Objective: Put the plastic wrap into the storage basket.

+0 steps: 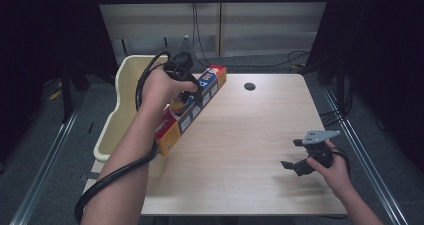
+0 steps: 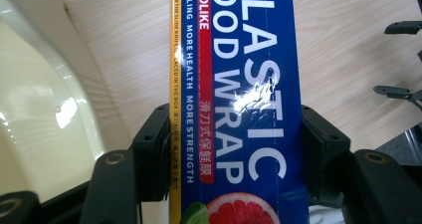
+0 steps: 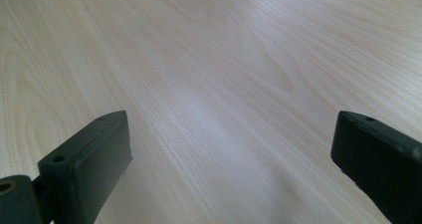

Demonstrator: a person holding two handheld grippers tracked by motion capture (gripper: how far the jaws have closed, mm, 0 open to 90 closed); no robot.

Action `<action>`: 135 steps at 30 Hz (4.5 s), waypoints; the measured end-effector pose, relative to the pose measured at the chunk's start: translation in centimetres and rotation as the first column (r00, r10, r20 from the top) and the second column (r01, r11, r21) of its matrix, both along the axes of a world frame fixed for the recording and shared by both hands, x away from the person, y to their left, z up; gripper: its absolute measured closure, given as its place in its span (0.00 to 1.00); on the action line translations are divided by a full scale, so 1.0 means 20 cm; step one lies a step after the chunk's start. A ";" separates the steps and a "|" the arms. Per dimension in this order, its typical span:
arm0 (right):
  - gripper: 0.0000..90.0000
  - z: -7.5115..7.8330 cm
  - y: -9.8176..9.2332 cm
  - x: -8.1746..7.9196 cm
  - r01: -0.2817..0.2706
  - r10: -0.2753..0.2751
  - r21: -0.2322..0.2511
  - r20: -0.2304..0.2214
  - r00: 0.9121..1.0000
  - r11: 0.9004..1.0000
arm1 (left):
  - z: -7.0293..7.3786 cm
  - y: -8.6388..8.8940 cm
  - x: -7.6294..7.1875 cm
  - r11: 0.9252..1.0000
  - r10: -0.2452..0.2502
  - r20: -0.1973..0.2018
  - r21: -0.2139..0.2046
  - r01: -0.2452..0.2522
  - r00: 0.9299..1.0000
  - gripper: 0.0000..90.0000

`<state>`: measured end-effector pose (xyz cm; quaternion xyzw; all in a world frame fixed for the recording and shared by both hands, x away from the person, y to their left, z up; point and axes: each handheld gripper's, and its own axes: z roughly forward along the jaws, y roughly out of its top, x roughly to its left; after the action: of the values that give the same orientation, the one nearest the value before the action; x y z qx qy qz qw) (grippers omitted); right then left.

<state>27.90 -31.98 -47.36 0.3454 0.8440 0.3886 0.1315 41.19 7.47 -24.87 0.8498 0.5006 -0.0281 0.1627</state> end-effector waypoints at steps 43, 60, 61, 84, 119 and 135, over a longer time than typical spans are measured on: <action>0.03 0.00 0.00 0.00 0.004 -0.004 -0.008 -0.004 1.000 1.000 | 0.20 0.29 -0.03 0.991 0.134 0.049 0.016 -0.134 0.990 0.45; 0.03 0.00 0.01 0.00 0.008 -0.008 -0.010 -0.005 1.000 1.000 | 0.25 0.41 -0.05 0.980 0.197 0.055 0.015 -0.198 0.979 0.45; 0.03 0.00 0.00 0.00 0.007 -0.007 -0.011 -0.004 1.000 1.000 | 0.25 0.42 -0.05 0.979 0.204 0.060 0.016 -0.205 0.977 0.45; 0.03 0.01 0.02 0.00 -0.003 0.003 -0.018 0.001 1.000 1.000 | 0.24 0.54 -0.08 0.958 0.281 0.078 0.030 -0.284 0.957 0.45; 0.03 0.01 0.05 0.03 -0.012 0.012 -0.015 0.009 1.000 1.000 | 0.12 0.63 -0.11 0.936 0.342 0.060 0.068 -0.345 0.938 0.45; 0.03 0.01 0.05 0.03 -0.019 0.019 -0.013 0.006 1.000 1.000 | 0.05 0.63 -0.11 0.931 0.353 0.035 0.084 -0.355 0.935 0.45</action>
<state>28.57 -30.93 -47.14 0.3352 0.8494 0.3854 0.1327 39.03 20.05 -23.81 0.7522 0.6448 0.0322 0.1322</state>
